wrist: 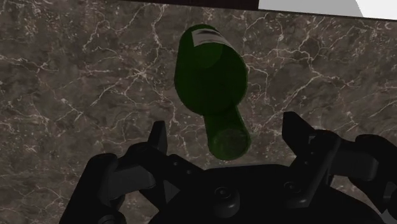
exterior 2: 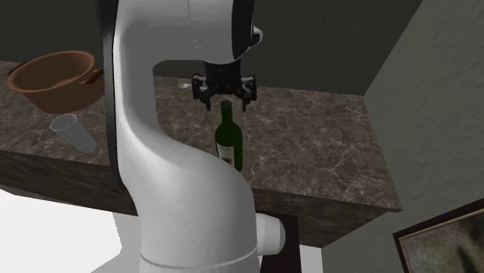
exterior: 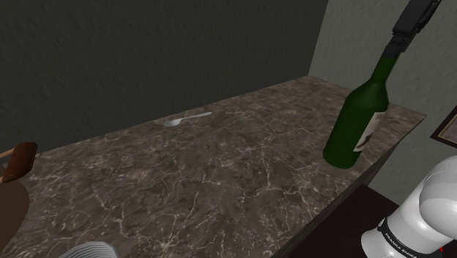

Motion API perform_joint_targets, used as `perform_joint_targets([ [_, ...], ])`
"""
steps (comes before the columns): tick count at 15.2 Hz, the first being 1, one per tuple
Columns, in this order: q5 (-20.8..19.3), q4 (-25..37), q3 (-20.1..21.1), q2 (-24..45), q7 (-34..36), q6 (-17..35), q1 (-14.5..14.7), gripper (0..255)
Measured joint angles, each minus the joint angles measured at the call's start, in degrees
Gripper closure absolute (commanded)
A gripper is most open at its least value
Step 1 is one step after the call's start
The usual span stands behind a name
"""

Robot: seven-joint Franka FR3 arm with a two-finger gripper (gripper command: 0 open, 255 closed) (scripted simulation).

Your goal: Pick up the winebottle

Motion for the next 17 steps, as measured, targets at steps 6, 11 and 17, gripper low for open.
perform_joint_targets([
  [6, 0.18, -4.0, 0.13, -1.9, -0.05, 2.1, 0.1, 255],
  [11, 0.2, -4.07, 0.15, -1.95, -0.04, 2.19, 0.1, 255],
  [17, 0.12, -2.58, 0.09, -1.21, -0.02, 1.38, 0.06, 255],
])
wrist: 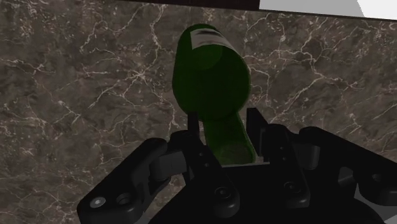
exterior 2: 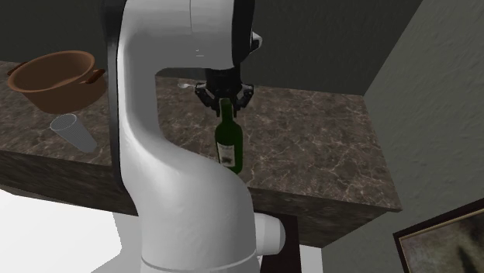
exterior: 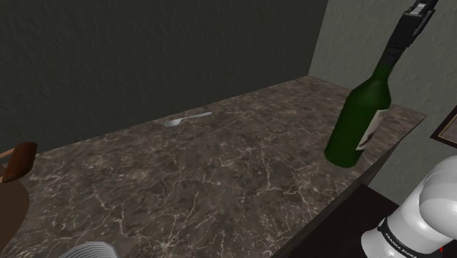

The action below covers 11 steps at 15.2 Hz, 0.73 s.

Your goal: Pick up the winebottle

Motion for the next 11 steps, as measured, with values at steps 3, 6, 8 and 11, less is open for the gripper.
perform_joint_targets([
  [3, -0.15, 3.34, -0.12, 1.62, 0.04, -1.75, -0.09, 255],
  [6, -0.22, 7.34, -0.08, 3.62, 0.26, -3.74, -0.19, 255],
  [8, -0.26, 10.07, -0.06, 4.99, 0.41, -5.09, -0.26, 255],
  [11, -0.3, 14.08, -0.01, 6.8, 0.65, -7.28, -0.34, 255],
])
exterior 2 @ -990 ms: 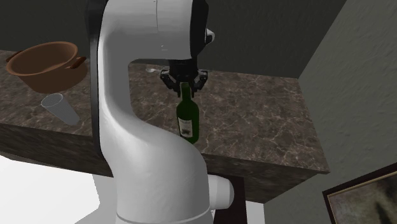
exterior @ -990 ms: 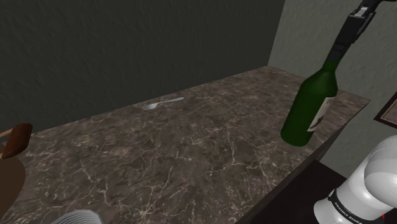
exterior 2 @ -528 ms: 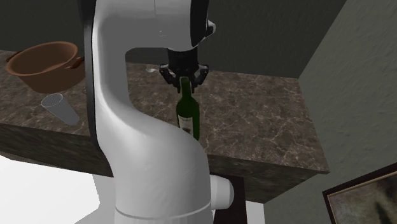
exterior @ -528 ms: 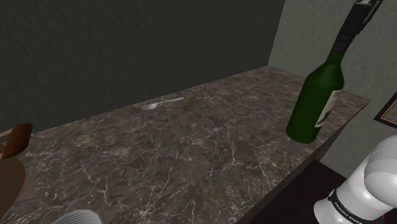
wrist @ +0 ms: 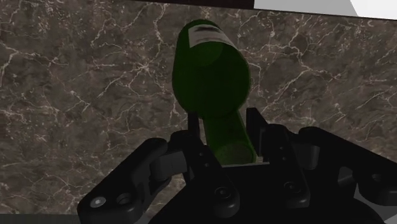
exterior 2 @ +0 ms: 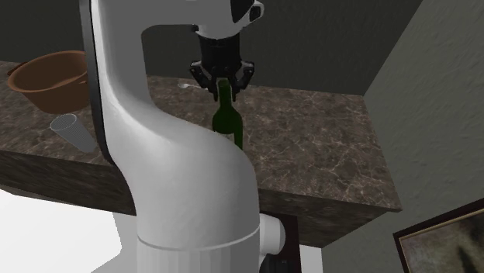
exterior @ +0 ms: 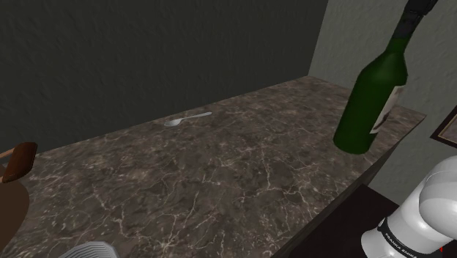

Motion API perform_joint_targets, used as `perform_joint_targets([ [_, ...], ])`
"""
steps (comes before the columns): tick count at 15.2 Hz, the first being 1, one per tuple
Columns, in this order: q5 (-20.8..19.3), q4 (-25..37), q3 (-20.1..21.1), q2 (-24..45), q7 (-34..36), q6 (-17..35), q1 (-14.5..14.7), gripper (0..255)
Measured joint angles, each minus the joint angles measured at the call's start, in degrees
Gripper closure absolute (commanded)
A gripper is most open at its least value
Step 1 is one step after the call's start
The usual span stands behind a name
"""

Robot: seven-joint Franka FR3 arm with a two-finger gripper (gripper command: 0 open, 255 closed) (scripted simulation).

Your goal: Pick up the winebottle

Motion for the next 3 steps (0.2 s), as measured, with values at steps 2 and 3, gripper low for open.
perform_joint_targets([
  [2, -0.06, 2.71, 0.01, 1.4, 0.12, -1.31, -0.07, 255],
  [3, -0.11, 3.71, -0.03, 1.88, 0.12, -1.84, -0.09, 255],
])
